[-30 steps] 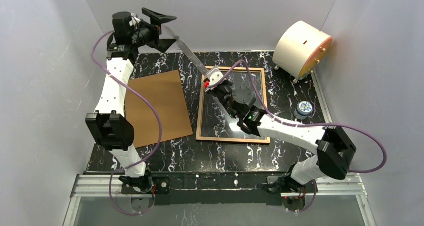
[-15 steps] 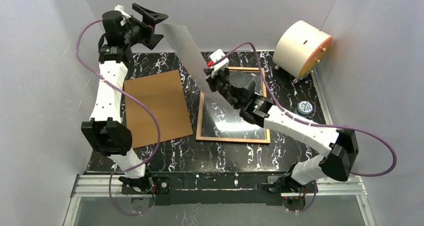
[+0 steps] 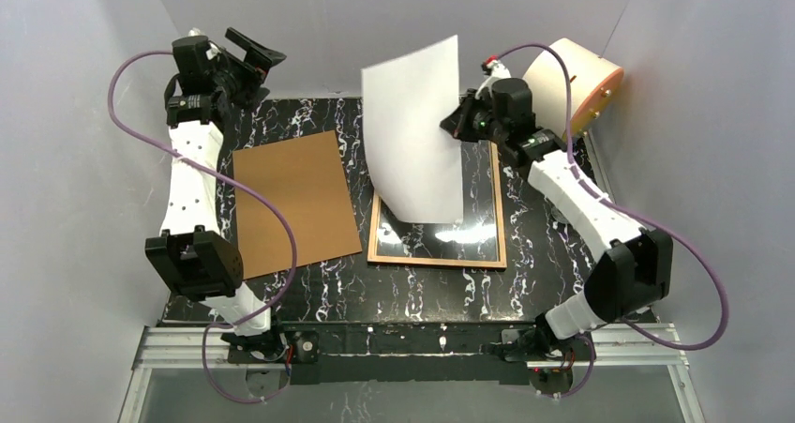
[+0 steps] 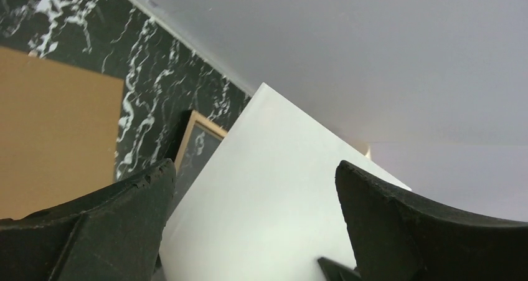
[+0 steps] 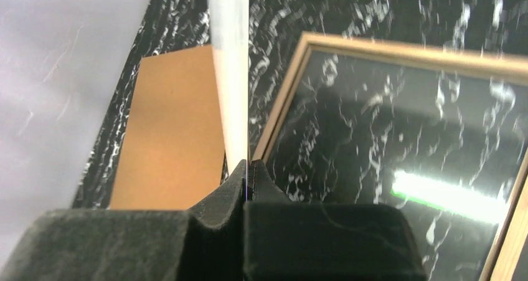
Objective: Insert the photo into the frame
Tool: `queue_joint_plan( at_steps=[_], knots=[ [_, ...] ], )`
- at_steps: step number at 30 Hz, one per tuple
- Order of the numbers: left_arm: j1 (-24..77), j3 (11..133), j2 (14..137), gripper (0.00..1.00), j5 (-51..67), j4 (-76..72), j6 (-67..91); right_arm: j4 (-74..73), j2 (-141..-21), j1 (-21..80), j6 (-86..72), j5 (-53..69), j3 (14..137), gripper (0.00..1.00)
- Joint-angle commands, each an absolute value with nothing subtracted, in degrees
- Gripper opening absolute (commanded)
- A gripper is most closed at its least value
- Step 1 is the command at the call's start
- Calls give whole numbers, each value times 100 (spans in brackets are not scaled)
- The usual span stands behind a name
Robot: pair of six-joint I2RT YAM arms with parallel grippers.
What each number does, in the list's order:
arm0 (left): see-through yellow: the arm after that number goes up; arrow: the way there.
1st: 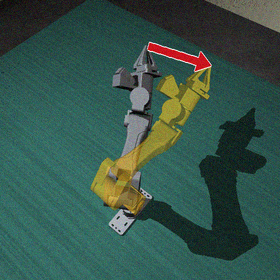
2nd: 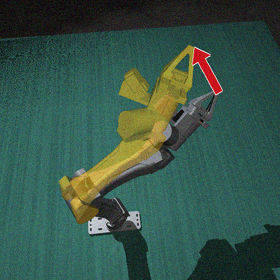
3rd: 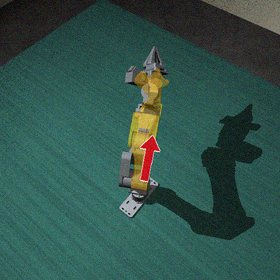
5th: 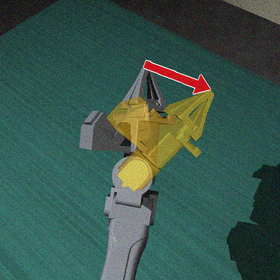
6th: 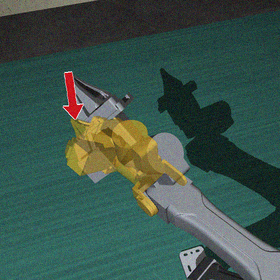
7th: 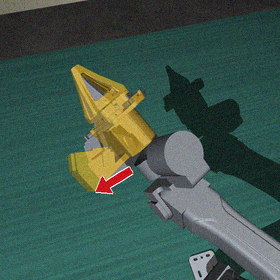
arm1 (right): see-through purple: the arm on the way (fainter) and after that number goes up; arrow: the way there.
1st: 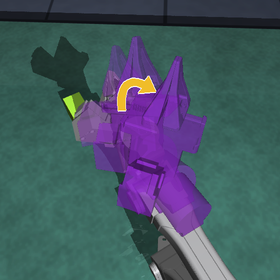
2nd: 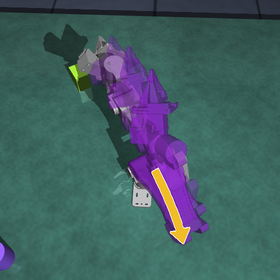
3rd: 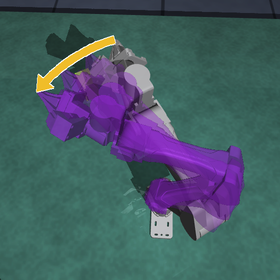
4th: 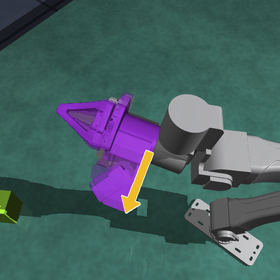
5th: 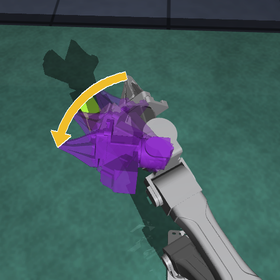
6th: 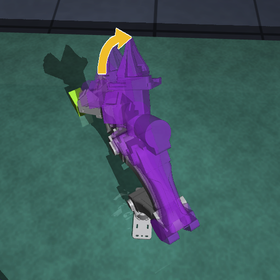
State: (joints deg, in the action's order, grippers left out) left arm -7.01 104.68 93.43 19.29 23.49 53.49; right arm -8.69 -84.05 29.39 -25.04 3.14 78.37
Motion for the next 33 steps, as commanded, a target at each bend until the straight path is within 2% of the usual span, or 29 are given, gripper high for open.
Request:
queue_joint_plan(
  at_steps=[1,4,12,20,33],
  knots=[
    [-682,10090,9184,98,1867,2673,5037,-1774,-8748,2167,-4021,1840,7896,1],
    [-640,9885,9209,98,1868,2736,4881,-1868,-8836,1746,-4164,2138,7613,1],
    [-429,9117,9242,98,1981,2842,4356,-2013,-9136,912,-2520,2999,7319,1],
    [-89,8476,9489,97,2618,2388,4398,-2048,-9505,773,-2254,3184,7245,1],
    [963,8218,10768,84,2918,2344,4208,-939,-9978,775,-2526,3568,6930,1]
  ],
)
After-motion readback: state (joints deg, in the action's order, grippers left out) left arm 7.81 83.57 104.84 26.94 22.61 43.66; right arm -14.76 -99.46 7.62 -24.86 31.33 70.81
